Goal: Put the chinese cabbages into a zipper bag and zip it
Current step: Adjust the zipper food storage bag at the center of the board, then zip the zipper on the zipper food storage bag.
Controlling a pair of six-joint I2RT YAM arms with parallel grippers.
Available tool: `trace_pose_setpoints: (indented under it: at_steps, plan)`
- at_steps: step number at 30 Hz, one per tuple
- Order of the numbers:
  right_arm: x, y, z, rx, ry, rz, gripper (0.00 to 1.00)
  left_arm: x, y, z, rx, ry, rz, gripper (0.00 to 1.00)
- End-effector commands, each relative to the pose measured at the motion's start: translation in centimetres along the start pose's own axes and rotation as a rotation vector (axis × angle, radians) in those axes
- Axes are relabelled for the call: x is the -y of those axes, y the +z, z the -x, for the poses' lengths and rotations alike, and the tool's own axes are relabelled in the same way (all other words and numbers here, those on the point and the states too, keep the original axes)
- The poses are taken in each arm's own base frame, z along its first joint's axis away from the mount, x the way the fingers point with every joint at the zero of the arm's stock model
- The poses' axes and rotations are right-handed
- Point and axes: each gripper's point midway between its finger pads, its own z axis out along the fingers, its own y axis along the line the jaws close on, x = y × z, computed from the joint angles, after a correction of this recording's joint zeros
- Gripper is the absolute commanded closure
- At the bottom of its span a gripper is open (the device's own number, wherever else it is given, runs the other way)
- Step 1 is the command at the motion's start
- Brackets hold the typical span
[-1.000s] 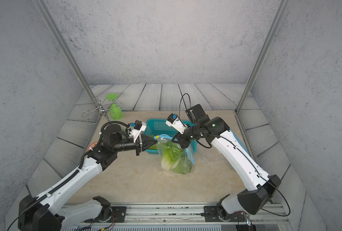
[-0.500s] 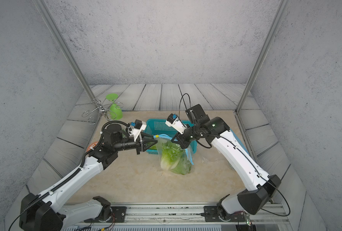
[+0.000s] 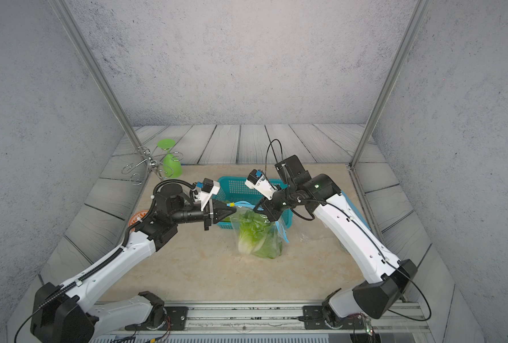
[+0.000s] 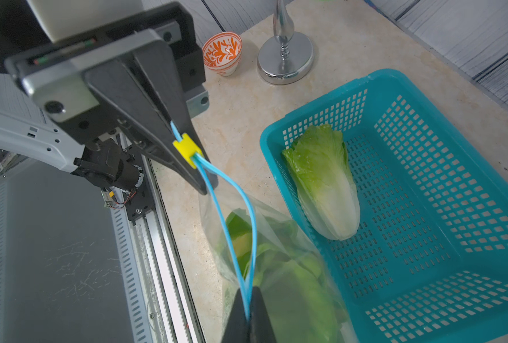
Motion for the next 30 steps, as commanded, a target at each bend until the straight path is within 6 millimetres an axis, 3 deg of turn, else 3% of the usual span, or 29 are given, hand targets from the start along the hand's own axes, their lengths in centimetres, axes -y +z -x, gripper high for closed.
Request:
trace_pose_setpoints:
  at_steps: [1, 2, 5, 8, 12, 20, 24, 30]
  plan:
    - [-0.2, -0.6, 0.6, 0.030, -0.019, -0.016, 0.95, 1.0, -0.6, 0.5, -0.001, 0.054, -0.017, 1.00]
    - [0.2, -0.6, 0.7, 0.026, -0.013, -0.036, 0.84, 1.0, -0.7, 0.6, 0.002, 0.061, -0.017, 1.00]
    - [-0.1, -0.9, 1.9, 0.038, -0.043, -0.058, 0.67, 1.2, -0.7, 0.7, -0.012, 0.074, -0.023, 1.00]
    - [-0.9, -0.3, 3.0, 0.025, -0.114, -0.057, 0.59, 1.5, -0.7, 0.8, -0.026, 0.089, -0.035, 1.00]
    - [-2.0, 2.0, 3.2, -0.047, -0.171, -0.002, 0.56, 1.7, -0.7, 1.2, -0.020, 0.096, -0.043, 1.00]
    - [-3.8, 3.5, 5.3, -0.005, -0.201, 0.083, 0.59, 2.1, -0.8, 1.5, -0.015, 0.102, -0.054, 1.00]
    - [-4.4, 3.7, 5.9, 0.010, -0.186, 0.125, 0.73, 2.0, -0.8, 1.3, -0.017, 0.104, -0.049, 1.00]
    - [-4.6, 3.6, 5.5, 0.000, -0.173, 0.136, 0.83, 1.6, -0.8, 1.2, -0.018, 0.106, -0.023, 1.00]
